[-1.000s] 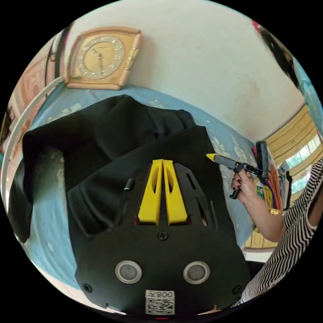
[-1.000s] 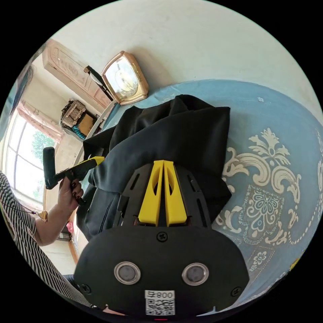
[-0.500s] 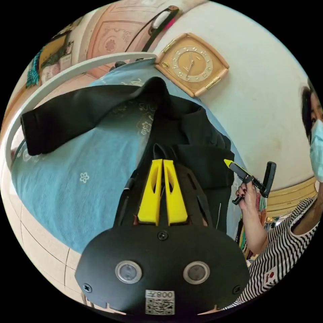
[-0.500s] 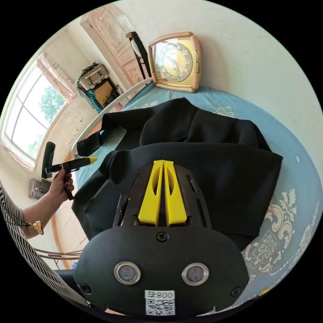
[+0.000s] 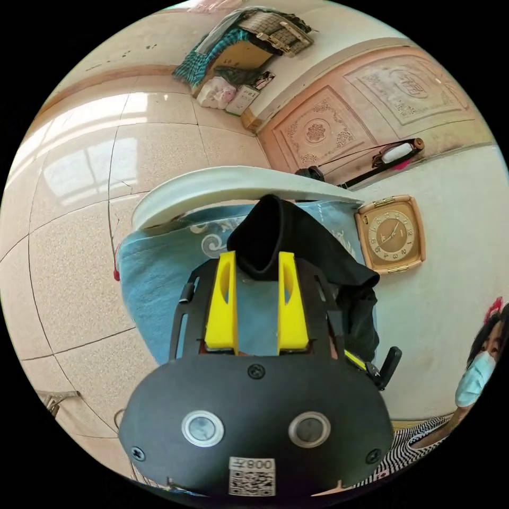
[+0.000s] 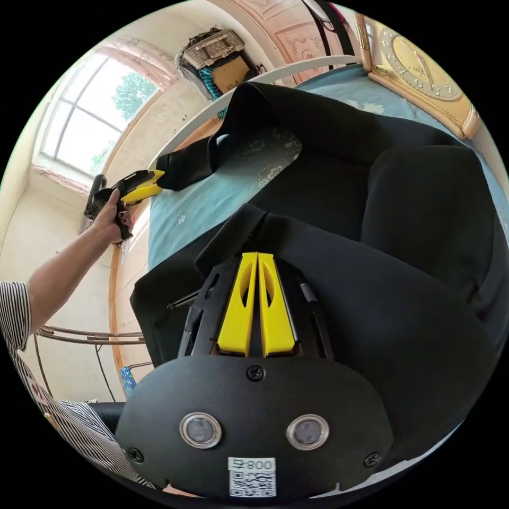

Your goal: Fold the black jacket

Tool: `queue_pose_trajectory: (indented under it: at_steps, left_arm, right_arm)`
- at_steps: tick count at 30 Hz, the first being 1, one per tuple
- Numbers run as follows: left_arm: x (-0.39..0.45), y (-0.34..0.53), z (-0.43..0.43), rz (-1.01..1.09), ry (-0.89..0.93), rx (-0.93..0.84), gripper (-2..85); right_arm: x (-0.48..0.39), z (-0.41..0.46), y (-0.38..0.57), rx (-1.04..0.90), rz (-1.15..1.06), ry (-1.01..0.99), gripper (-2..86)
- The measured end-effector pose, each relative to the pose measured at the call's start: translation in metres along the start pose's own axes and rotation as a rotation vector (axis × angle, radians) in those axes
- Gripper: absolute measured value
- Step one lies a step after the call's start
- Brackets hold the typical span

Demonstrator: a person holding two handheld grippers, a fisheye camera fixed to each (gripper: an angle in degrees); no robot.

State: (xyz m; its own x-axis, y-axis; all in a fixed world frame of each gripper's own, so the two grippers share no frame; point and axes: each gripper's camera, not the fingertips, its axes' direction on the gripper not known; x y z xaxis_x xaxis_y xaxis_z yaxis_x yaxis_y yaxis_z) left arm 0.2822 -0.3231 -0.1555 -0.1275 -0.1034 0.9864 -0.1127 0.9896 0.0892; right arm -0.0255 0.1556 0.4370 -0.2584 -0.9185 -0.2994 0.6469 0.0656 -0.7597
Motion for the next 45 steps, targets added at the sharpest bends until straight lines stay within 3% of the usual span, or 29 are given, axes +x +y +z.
queue_pose_trajectory:
  at_steps: [6,10,12,14,20,27,32,34,37,39,44,45]
  left_arm:
    - [0.034,0.003,-0.017,0.166,0.037,-0.004,4.1]
    - [0.104,0.017,-0.039,0.452,0.157,0.034,3.1]
    - [0.140,0.026,-0.045,0.619,0.187,0.034,2.7]
    - [0.181,0.042,-0.044,0.812,0.188,-0.010,2.4]
    - [0.231,0.087,-0.016,1.078,0.200,-0.158,2.0]
    - [0.256,0.119,0.000,1.238,0.092,-0.205,1.9]
    - [0.277,0.148,0.012,1.417,-0.085,-0.206,1.7]
    - [0.276,0.149,0.009,1.393,-0.113,-0.180,1.6]
    - [0.258,0.126,-0.005,1.169,-0.021,-0.167,2.0]
    - [0.235,0.102,-0.006,0.961,0.118,-0.214,3.0]
    - [0.142,0.048,0.056,0.233,0.767,-0.370,7.3]
    - [0.135,0.046,0.064,0.173,0.812,-0.366,7.5]
  right_arm:
    - [0.029,0.009,-0.002,0.016,0.043,-0.082,0.2]
    - [0.052,-0.003,0.004,0.036,0.082,-0.122,0.5]
    - [0.069,-0.023,0.013,0.101,0.111,-0.190,0.9]
    - [0.100,-0.058,0.027,0.236,0.156,-0.382,2.0]
    - [0.145,-0.113,0.029,0.395,0.106,-0.684,7.5]
    - [0.170,-0.112,0.057,0.337,0.150,-0.629,11.3]
    - [0.195,-0.089,0.102,0.303,0.251,-0.552,7.5]
    - [0.209,-0.079,0.120,0.314,0.295,-0.546,4.7]
    - [0.241,-0.079,0.156,0.409,0.354,-0.621,3.4]
    - [0.259,-0.084,0.174,0.452,0.373,-0.663,3.0]
    - [0.294,-0.101,0.218,0.529,0.383,-0.727,2.5]
    - [0.296,-0.103,0.222,0.528,0.384,-0.727,2.5]
